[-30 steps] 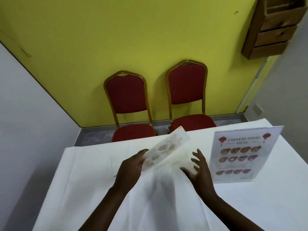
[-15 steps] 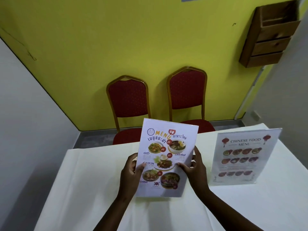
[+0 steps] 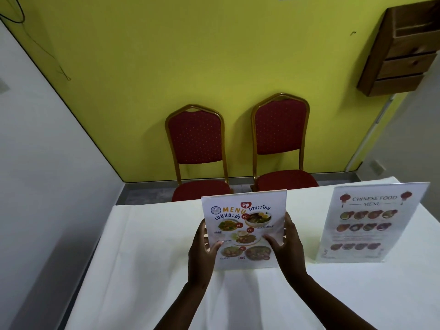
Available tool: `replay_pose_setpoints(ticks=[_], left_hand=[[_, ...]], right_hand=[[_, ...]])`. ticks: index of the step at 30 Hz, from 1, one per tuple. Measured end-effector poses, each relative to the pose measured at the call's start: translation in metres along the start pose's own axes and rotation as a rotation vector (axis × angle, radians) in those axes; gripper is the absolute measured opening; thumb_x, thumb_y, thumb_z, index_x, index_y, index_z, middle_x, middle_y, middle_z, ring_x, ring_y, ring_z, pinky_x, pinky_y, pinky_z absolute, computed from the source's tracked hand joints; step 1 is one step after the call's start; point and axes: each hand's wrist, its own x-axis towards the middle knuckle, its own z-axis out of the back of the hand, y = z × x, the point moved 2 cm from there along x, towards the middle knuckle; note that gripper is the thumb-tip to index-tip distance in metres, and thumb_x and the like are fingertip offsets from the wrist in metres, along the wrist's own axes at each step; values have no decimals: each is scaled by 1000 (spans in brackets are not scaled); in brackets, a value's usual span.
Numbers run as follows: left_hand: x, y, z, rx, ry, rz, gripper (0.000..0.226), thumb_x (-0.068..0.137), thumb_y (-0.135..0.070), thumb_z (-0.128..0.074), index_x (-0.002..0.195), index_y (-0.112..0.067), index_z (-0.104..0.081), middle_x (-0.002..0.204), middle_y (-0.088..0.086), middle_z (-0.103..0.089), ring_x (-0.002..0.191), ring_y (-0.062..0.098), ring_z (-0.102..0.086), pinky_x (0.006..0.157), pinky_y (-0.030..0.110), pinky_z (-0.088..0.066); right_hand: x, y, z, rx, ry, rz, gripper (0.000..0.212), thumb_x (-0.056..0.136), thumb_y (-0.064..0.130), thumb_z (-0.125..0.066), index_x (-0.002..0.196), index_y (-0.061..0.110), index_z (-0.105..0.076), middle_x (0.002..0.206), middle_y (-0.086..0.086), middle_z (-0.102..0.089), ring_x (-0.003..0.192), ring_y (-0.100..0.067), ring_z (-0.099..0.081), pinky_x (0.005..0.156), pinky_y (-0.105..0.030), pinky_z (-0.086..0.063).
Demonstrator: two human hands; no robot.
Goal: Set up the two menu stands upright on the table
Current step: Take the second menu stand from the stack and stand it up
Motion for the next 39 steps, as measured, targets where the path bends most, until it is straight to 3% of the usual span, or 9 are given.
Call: replay_pose_setpoints(ticks=[4, 11, 17, 20, 22, 26, 29, 34, 39], left_hand=[[0, -1, 3, 52, 52, -35, 88, 80, -21, -74, 143, -40, -15, 133, -6, -55, 106, 4, -56, 84, 39, -56], [7, -5, 6, 81, 74, -105, 88, 82, -20, -72, 128, -60, -9, 138, -2, -53, 115, 20, -61, 84, 44, -56], [7, 4, 9, 82, 116, -116, 88, 80, -22, -74, 134, -51, -11, 136, 0, -55, 114, 22, -62, 84, 46, -55], [5, 5, 13, 74, 137, -117, 86, 79, -27, -75, 144, -38, -18, 140, -1, -52, 121, 21, -56, 90, 45, -53], [3, 4, 16, 91, 106, -123, 81, 78, -30, -75, 143, -29, -26, 141, -1, -51, 122, 21, -54, 92, 44, -52], [-9, -1, 29, 157, -19, -235, 66, 77, -21, -76, 133, -19, -41, 132, 4, -54, 115, 20, -56, 92, 38, -54], [-16, -3, 31, 193, -42, -297, 58, 77, -21, -76, 125, -20, -45, 126, 2, -57, 111, 15, -57, 91, 35, -56], [-28, -29, 7, 142, 66, -325, 59, 79, -18, -74, 126, -31, -42, 127, -10, -54, 112, 5, -55, 87, 10, -46], [-38, -66, -60, 58, 188, -334, 59, 82, -20, -72, 132, -33, -42, 130, -12, -56, 115, 2, -56, 91, 24, -54]], right_hand=[[-6, -3, 0, -31, 2, -12, 89, 77, 26, -78, 146, 36, -22, 140, 2, -50, 121, -18, -53, 91, -45, -54], [-3, 0, 2, -38, 6, -12, 90, 78, 36, -77, 147, 40, -18, 143, 5, -49, 123, -19, -53, 91, -50, -54], [-9, 5, -1, -52, -14, 12, 88, 78, 36, -75, 147, 33, -21, 140, -1, -52, 121, -21, -55, 91, -47, -55], [-10, 5, 1, -61, -1, 29, 89, 76, 41, -75, 147, 34, -21, 140, 1, -52, 119, -20, -57, 88, -43, -57], [-11, 6, 4, -44, 11, 31, 90, 73, 43, -75, 146, 36, -23, 139, 1, -53, 116, -18, -59, 87, -41, -57], [-14, 1, 14, -84, 34, 50, 98, 72, 27, -81, 150, 24, -21, 139, -3, -52, 118, -18, -57, 94, -33, -51], [-18, -3, 26, -105, 52, 109, 102, 67, 36, -77, 150, 22, -20, 134, 1, -52, 115, -14, -57, 96, -31, -49], [-16, -7, 60, -84, 36, 140, 100, 70, 18, -84, 149, 25, -24, 127, 7, -53, 112, -11, -58, 94, -27, -48], [-15, -17, 119, -91, -44, 135, 82, 70, 37, -78, 140, 21, -38, 120, 11, -60, 104, 0, -62, 89, -19, -52]])
